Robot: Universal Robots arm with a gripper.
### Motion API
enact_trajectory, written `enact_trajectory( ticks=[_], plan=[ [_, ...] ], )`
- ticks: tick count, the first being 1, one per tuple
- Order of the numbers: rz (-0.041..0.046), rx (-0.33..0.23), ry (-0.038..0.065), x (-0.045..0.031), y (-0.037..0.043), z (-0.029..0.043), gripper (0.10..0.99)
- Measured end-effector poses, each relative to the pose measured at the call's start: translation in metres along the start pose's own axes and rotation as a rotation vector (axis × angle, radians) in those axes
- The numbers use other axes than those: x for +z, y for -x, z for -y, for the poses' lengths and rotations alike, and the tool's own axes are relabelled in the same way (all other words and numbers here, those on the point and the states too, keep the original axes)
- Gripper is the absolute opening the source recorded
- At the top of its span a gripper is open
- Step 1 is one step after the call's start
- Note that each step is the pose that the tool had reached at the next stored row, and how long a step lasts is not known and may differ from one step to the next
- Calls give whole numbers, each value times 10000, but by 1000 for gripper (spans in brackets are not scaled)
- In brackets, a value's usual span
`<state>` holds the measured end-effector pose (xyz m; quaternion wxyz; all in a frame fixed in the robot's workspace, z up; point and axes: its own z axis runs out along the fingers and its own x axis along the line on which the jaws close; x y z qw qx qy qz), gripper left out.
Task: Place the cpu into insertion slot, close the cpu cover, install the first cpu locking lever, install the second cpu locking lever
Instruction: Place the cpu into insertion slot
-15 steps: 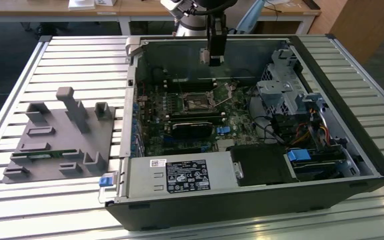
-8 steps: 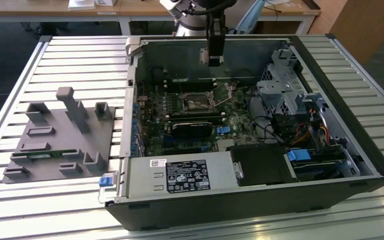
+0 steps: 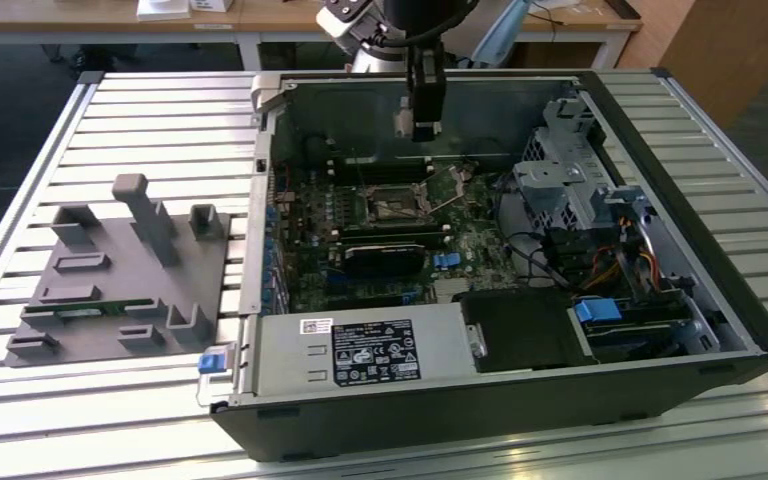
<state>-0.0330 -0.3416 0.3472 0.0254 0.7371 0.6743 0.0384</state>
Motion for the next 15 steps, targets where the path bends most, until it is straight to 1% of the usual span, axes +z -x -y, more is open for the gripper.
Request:
enact_trajectory(
  ticks=[3, 5, 7, 11, 15],
  plan=[
    [-47, -523, -11, 55, 1, 6, 537],
    [-58, -648, -13, 85, 2, 8, 537],
    [-64, -706, -9, 113, 3, 11, 537],
    [-69, -732, 33, 173, 4, 15, 537],
    [-70, -754, 34, 243, 6, 22, 537]
  ],
)
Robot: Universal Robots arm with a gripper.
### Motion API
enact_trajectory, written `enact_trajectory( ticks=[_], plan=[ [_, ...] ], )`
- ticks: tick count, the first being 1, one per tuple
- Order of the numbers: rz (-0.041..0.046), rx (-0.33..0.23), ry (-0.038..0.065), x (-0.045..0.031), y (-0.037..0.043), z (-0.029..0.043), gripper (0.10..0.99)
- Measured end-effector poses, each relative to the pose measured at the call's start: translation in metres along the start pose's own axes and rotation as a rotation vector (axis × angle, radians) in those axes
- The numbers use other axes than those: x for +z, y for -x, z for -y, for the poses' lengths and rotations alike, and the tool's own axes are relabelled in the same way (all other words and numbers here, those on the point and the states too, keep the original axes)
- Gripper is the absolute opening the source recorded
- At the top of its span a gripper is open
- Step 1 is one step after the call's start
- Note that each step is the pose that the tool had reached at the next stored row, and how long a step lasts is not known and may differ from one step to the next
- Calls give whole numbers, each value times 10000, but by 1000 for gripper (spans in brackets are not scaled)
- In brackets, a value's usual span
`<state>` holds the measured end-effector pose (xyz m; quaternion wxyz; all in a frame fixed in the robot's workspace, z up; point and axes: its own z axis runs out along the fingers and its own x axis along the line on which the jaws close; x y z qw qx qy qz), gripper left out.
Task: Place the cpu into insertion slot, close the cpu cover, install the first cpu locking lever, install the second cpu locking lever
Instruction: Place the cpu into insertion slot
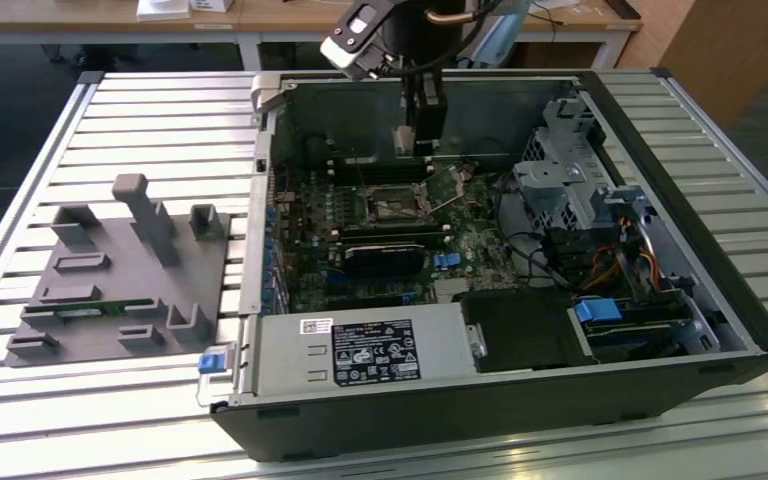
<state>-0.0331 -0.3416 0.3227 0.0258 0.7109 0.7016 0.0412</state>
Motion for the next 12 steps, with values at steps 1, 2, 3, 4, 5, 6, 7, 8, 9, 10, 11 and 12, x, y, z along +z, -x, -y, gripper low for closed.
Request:
enact_trajectory(
  ticks=[1, 2, 3, 4, 5, 6, 7, 8, 9, 10, 11, 12],
  plan=[
    [-1, -3, 0, 16, 0, 2, 537],
    [-2, -4, 0, 29, 0, 3, 537],
    [-6, -4, 1, 40, 1, 4, 537],
    [-5, -4, 0, 50, 1, 5, 537],
    [-5, -4, 0, 60, 1, 6, 537],
    [-5, -4, 0, 70, 1, 7, 537],
    [-5, -4, 0, 82, 2, 8, 537],
    [-5, -4, 0, 95, 2, 9, 537],
    [-6, -4, 0, 107, 2, 10, 537],
    [-5, -4, 0, 121, 3, 11, 537],
    [-6, -5, 0, 133, 3, 13, 537],
    [-5, -4, 0, 149, 3, 14, 537]
  ],
)
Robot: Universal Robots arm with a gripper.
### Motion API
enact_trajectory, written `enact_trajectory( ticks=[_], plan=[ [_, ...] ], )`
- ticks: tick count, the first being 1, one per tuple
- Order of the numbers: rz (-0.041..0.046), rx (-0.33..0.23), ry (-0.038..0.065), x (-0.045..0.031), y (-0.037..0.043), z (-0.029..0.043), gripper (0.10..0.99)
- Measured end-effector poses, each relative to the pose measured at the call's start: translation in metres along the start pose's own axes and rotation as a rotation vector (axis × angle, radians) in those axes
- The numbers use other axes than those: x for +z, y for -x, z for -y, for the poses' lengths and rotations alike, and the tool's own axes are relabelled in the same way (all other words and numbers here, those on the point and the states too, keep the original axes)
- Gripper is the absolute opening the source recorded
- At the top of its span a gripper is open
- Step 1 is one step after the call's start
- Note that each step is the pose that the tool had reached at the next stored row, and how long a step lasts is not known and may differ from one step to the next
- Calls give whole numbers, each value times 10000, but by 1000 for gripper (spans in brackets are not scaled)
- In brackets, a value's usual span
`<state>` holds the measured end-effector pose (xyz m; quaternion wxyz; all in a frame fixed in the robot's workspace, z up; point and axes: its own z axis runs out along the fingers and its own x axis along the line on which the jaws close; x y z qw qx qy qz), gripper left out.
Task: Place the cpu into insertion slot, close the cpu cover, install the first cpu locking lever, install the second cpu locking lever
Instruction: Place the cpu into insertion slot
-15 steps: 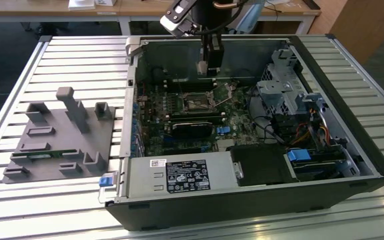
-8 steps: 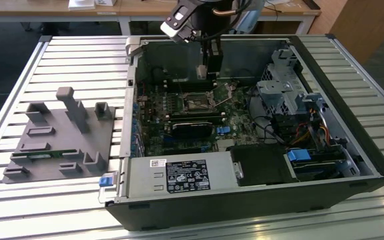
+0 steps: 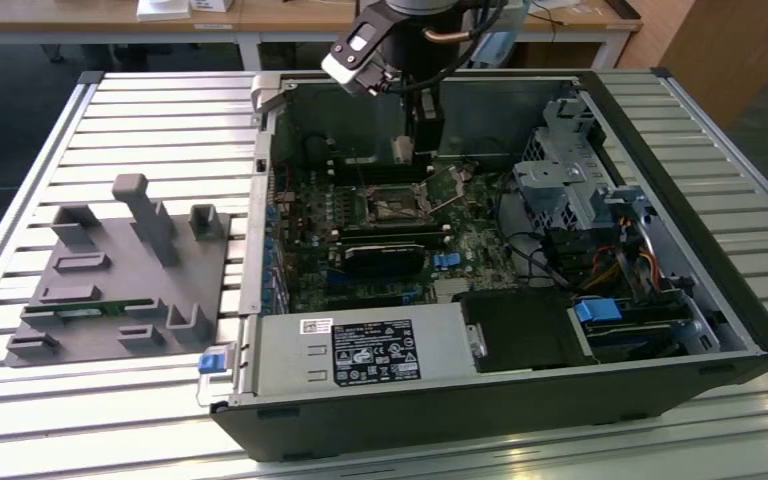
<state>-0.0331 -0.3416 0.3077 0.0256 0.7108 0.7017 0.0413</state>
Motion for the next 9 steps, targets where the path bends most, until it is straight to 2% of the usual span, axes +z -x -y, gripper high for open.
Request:
enact_trajectory(
  ticks=[9],
  plan=[
    [1, 0, 0, 113, 3, 11, 537]
  ],
)
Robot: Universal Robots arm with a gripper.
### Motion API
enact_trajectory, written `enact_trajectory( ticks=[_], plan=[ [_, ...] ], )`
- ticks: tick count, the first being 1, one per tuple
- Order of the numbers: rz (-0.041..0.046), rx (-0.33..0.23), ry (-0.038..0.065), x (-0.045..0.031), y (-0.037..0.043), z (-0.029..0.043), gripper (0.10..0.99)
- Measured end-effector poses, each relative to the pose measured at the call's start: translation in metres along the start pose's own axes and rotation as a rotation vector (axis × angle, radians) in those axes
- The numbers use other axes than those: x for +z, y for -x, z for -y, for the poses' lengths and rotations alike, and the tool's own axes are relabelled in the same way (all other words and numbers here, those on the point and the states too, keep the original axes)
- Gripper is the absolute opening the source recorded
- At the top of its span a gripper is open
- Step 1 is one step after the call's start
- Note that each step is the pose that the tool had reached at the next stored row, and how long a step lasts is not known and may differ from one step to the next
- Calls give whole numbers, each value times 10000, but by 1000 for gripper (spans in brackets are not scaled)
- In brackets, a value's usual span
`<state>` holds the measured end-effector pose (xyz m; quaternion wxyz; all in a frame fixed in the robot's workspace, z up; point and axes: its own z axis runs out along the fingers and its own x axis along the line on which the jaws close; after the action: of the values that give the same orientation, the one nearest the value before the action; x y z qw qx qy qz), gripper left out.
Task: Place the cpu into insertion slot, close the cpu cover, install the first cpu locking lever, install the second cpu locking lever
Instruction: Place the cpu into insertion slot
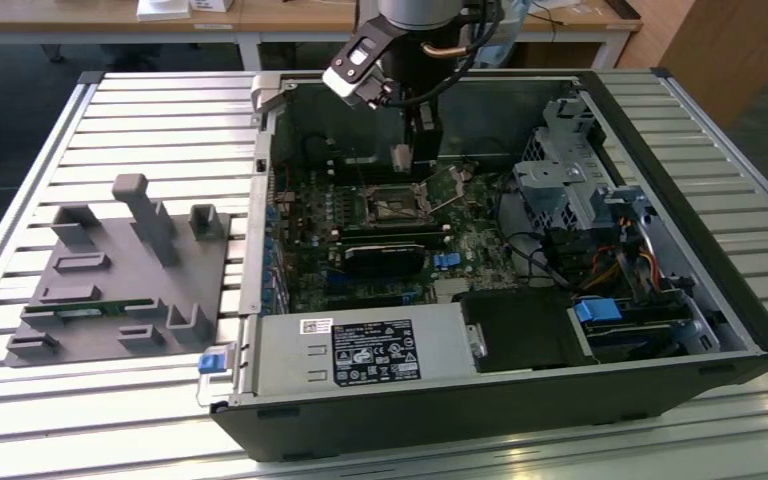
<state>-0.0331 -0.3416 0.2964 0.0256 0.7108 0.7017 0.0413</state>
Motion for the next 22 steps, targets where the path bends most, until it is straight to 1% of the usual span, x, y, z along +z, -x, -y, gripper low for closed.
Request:
enact_trajectory(
  ticks=[4, 11, 17, 22],
  plan=[
    [0, 0, 0, 52, 1, 5, 537],
    [-8, -137, -3, 176, -9, 19, 537],
    [-12, -170, -3, 285, -72, 43, 537],
    [-17, -228, -3, 372, -107, 91, 537]
  ],
)
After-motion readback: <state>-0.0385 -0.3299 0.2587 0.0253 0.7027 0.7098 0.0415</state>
